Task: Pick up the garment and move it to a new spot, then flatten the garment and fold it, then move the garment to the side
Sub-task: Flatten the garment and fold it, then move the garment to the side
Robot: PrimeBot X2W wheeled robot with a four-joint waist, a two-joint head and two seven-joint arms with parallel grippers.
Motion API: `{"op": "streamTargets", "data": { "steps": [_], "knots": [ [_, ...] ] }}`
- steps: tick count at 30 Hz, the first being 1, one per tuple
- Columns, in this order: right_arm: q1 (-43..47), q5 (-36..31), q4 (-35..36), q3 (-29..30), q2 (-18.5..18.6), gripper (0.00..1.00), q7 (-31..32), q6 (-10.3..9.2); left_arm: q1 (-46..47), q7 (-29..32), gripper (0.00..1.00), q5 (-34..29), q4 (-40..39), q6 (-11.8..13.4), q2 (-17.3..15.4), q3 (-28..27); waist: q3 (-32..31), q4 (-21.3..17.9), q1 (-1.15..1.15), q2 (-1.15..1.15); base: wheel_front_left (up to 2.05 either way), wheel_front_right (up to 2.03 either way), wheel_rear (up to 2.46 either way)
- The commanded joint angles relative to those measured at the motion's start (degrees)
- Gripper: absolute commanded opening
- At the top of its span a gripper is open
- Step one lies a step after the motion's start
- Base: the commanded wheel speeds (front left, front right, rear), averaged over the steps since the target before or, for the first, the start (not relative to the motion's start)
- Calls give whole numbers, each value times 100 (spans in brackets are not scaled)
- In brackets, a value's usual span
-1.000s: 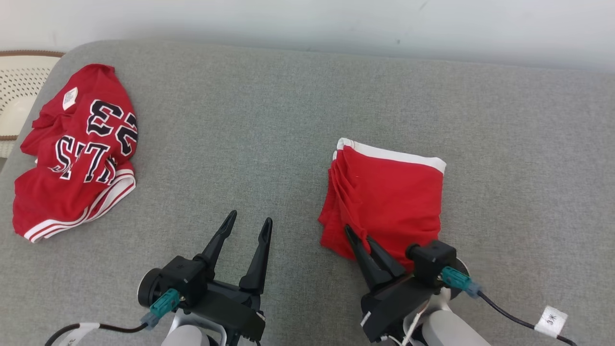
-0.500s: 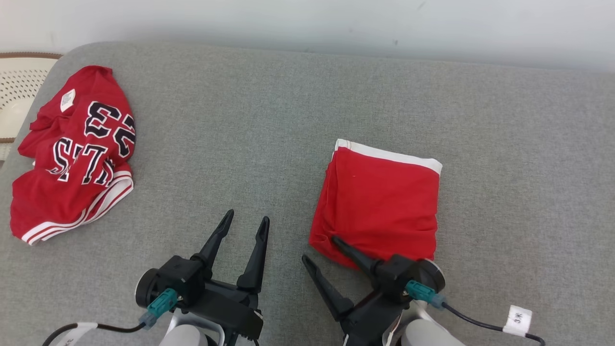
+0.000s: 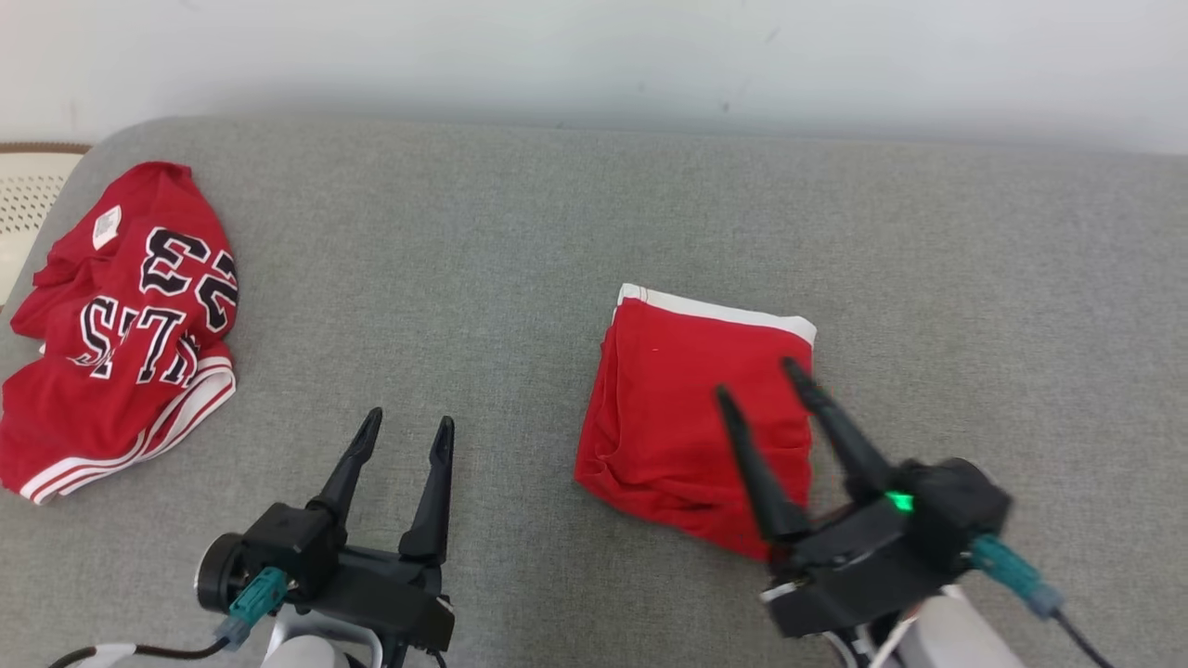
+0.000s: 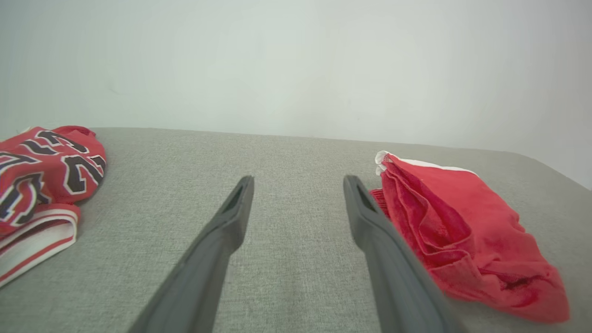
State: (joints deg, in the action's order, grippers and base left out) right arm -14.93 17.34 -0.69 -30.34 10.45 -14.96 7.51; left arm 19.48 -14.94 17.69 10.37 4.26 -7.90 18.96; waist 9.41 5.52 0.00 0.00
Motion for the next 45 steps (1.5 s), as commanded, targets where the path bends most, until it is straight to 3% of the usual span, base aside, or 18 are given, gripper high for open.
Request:
{"op": "streamTargets", "data": {
  "steps": [1,9,16,26,38,45],
  "knots": [
    [160,-92,56,263,33,100,-20,-4,-120,-36,100,-60,-57,38,-60,-26,-84,-50,0,0,0,0,0],
    [862,-527,185,1752,78,100,9,-4,-345,-8,100,-187,-436,186,-226,-11,-303,-84,0,0,0,0,0],
    [1381,-664,343,2301,82,100,196,-4,-574,73,100,-251,-641,298,-318,14,-478,-136,0,0,0,0,0],
    [1828,-773,547,2540,-70,100,520,-4,-822,207,100,-327,-866,532,-422,8,-584,-198,0,0,0,0,0],
    [1763,-778,543,2613,-86,100,622,-4,-655,165,100,-281,-844,565,-440,2,-489,-127,0,0,0,0,0],
    [1543,-712,302,2376,108,100,824,-4,-551,136,100,-253,-826,547,-398,41,-389,67,0,0,0,0,0]
  ]
}}
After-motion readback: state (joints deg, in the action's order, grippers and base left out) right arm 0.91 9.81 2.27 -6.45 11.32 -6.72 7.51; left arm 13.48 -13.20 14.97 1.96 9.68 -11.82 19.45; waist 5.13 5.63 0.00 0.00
